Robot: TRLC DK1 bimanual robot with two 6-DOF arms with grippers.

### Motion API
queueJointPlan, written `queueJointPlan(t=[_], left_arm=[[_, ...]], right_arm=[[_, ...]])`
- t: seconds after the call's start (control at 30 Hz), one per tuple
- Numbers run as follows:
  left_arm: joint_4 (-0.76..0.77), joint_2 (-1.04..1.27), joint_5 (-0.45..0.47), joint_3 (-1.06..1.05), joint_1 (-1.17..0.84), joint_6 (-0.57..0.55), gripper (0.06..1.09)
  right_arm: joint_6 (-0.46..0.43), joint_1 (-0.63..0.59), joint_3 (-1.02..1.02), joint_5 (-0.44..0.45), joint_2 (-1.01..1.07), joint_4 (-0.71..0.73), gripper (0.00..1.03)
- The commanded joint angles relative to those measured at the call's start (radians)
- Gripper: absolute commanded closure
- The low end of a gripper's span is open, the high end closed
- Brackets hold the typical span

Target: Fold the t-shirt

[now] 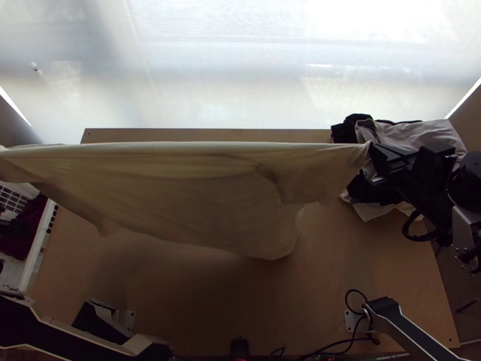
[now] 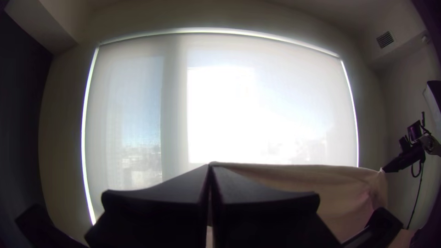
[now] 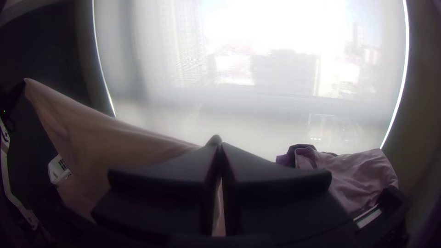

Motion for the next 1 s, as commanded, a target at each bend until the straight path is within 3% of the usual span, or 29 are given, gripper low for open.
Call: queueJointPlan(t=[0.0,0.27,0.4,0.6,0.83,0.97], left_arm=[[0.0,0.09,-0.04,0.052,-0.002,0.031,1.01],[-0.026,0.185,-0.119,0.025,-0.034,0.126,1.01],[-0.135,0.187,-0.192,-0.005,-0.1,0.263,1.0],[-0.287,0.176,-0.345,-0.065,-0.257,0.47,1.0],[-0.31,0.155,-0.489,-0.111,-0.396,0.484,1.0],[-0.35,0.165,-0.676,-0.111,-0.613,0.547,1.0]], right_arm=[[0.001,-0.006,0.02,0.011,0.002,-0.016,1.0],[-0.002,-0.031,0.012,0.03,0.008,-0.016,1.0],[0.0,-0.044,0.014,0.03,0.009,-0.016,1.0],[0.0,-0.048,0.009,0.028,0.008,-0.024,1.0],[0.001,-0.048,0.006,0.028,0.008,-0.024,1.0],[0.003,-0.048,0.011,0.028,0.008,-0.022,1.0]])
